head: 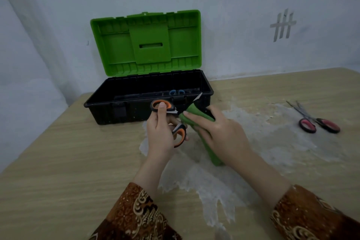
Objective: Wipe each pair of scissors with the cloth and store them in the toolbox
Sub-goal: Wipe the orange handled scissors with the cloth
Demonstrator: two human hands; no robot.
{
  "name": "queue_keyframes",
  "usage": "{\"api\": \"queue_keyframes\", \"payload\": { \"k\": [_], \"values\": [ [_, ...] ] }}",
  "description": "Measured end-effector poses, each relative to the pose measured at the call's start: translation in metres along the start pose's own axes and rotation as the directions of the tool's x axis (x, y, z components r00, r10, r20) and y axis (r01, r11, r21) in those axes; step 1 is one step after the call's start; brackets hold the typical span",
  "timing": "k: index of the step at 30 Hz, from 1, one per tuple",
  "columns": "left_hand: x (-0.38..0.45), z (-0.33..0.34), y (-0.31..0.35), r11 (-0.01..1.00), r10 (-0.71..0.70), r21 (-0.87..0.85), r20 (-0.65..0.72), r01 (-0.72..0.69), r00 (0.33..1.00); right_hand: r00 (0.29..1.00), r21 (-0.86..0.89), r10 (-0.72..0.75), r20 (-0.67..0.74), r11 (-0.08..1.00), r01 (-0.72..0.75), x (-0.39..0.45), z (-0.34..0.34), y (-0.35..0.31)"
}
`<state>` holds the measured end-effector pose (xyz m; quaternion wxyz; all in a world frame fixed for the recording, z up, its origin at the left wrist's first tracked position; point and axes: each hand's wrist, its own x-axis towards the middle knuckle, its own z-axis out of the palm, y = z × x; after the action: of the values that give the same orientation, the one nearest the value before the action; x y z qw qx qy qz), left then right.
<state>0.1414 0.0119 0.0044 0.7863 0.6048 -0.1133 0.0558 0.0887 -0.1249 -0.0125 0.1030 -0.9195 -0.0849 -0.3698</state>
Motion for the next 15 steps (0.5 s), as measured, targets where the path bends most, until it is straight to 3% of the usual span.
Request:
{"api": "queue_keyframes", "payload": {
  "k": [10, 13, 15],
  "values": [
    [0.001, -0.003, 0.006, 0.998, 0.056, -0.008, 0.013, -0.056, 0.998, 0.940, -0.121, 0.341, 0.006, 0.933, -0.338, -0.006, -0.017, 0.032],
    [0.001, -0.002, 0.006, 0.998, 0.068, 0.006, 0.023, -0.068, 0.997, 0.948, -0.058, 0.305, -0.090, 0.949, -0.310, -0.002, -0.026, 0.029],
    [-0.001, 0.000, 0.004, 0.996, 0.088, 0.018, 0.024, -0.088, 0.996, 0.976, 0.007, 0.169, -0.138, 0.985, -0.170, 0.003, -0.030, 0.017]
  ]
}}
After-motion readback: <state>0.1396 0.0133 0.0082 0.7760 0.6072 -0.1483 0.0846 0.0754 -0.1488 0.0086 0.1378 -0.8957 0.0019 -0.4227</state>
